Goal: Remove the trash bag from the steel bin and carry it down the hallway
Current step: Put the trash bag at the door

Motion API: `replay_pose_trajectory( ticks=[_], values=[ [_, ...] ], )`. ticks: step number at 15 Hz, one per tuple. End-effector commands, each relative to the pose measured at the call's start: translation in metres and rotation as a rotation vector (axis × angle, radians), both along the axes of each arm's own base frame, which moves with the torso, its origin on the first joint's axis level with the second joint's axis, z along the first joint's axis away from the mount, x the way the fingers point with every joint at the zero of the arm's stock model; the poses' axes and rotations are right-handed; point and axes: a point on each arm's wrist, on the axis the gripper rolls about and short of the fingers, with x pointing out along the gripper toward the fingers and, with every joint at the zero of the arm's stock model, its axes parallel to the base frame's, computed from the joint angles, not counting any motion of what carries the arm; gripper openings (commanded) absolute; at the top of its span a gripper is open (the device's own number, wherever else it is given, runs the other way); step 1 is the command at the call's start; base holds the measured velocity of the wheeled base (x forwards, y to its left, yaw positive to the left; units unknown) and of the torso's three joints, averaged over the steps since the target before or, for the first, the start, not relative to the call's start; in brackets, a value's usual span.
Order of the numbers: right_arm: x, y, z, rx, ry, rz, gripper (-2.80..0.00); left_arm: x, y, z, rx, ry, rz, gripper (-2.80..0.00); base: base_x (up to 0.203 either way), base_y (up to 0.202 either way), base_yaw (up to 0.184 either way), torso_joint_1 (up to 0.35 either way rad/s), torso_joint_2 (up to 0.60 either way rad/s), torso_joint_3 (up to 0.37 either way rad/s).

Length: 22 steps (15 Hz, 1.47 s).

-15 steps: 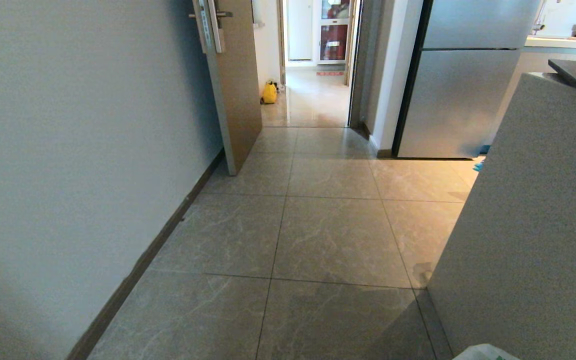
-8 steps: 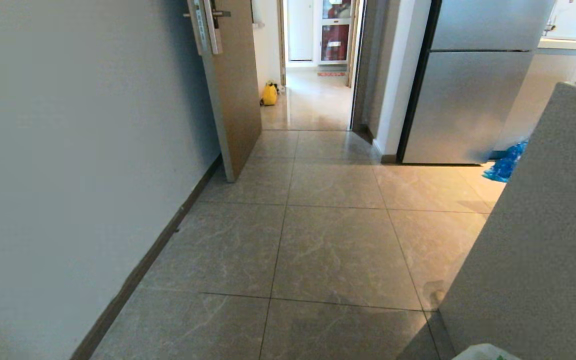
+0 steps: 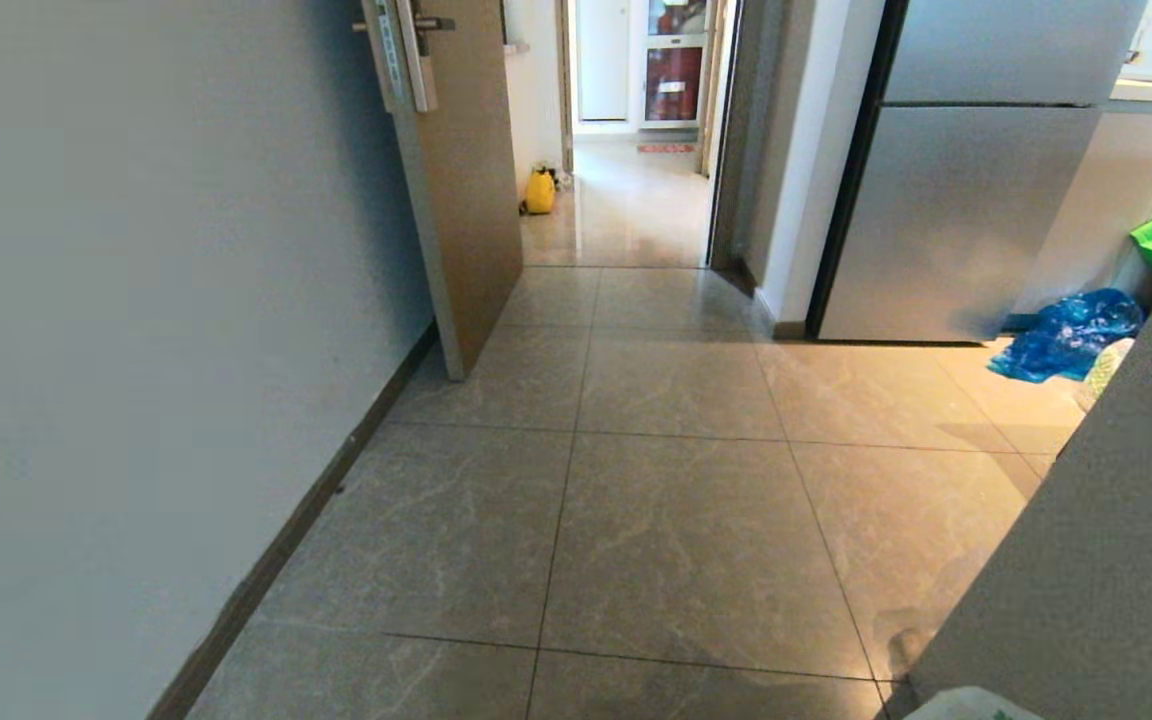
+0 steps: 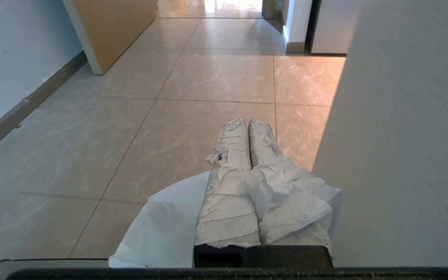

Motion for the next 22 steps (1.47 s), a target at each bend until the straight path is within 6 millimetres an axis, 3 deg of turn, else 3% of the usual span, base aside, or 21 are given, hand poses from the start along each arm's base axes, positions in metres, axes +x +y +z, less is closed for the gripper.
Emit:
replay_pose_trajectory(
  ticks=[1, 22],
  values=[
    [0.0000, 0.0000, 0.0000, -0.001, 0.000, 0.000, -2.80, 0.0000, 0.0000, 0.0000, 0.001, -0.001, 0.001, -2.80, 0.189, 0.000, 0.000, 0.002, 0.00, 0.002],
    [0.0000, 0.0000, 0.0002, -0.001, -0.002, 0.000, -2.80, 0.0000, 0.0000, 0.0000, 0.000, -0.001, 0.001, -2.80, 0.189, 0.000, 0.000, 0.003, 0.00, 0.002]
  ],
)
